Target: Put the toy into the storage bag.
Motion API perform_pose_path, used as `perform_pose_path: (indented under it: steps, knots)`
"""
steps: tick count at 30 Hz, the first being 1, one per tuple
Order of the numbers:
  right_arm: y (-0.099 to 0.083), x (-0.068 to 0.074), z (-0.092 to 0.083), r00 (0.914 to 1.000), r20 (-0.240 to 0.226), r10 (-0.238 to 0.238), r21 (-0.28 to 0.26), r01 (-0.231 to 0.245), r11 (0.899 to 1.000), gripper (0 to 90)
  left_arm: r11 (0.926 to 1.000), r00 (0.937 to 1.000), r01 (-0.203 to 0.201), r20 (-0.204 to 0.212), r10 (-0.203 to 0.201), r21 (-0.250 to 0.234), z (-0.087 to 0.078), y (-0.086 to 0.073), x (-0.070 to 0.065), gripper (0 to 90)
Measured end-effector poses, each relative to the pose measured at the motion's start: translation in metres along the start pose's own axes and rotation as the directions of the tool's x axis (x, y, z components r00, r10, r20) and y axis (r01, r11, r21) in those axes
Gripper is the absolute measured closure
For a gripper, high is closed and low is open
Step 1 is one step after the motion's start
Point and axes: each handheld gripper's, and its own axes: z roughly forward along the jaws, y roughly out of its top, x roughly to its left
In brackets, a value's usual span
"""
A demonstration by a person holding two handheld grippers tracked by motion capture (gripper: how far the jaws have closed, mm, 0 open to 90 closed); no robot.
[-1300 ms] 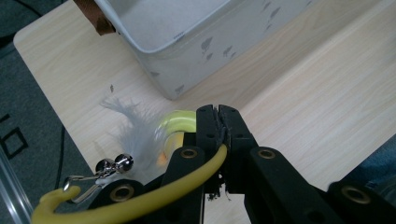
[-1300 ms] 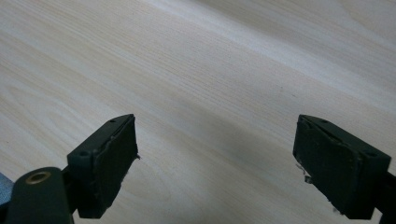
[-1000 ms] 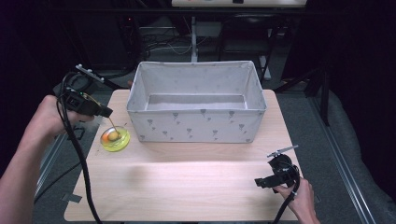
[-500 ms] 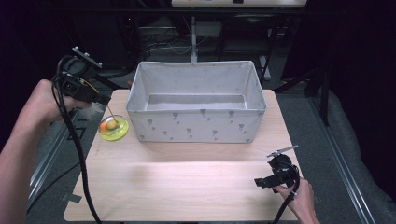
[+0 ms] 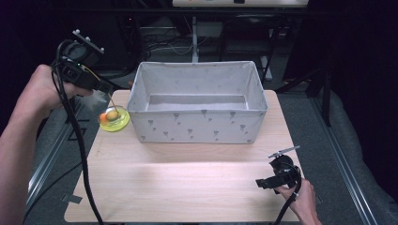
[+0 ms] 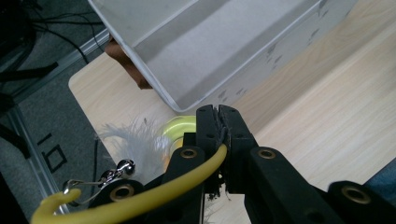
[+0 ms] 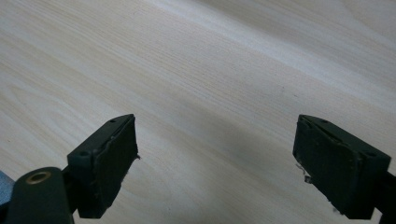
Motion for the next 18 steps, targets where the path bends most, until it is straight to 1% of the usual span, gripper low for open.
perform_pose_path:
  steps: [4,9,13,17,18]
  knots:
    - [0.000,0.000,0.000,1.0000,0.001,0.000,-0.007,0.000,1.000,13.3,0.9999,1.0000,-0.005,-0.005,0.004,-0.011,-0.003,0.007,0.000,87.6]
    - [0.000,0.000,0.000,1.0000,0.001,0.003,-0.001,-0.003,1.000,13.3,0.9998,0.9997,-0.011,-0.020,0.011,-0.019,-0.008,0.017,0.000,87.7]
    - [0.000,0.000,0.000,1.0000,0.000,0.002,0.006,-0.002,1.000,13.3,0.9994,0.9996,-0.006,-0.029,0.005,-0.033,-0.011,0.026,0.003,87.6]
    - [0.000,0.000,0.000,1.0000,0.002,0.004,-0.001,-0.004,1.000,13.3,0.9994,0.9988,-0.011,-0.049,0.009,-0.034,-0.012,0.033,0.003,87.6]
    - [-0.001,0.000,0.001,0.9999,-0.006,0.010,-0.012,-0.010,1.000,13.3,0.9995,0.9986,-0.011,-0.053,0.010,-0.031,-0.011,0.035,0.004,87.6]
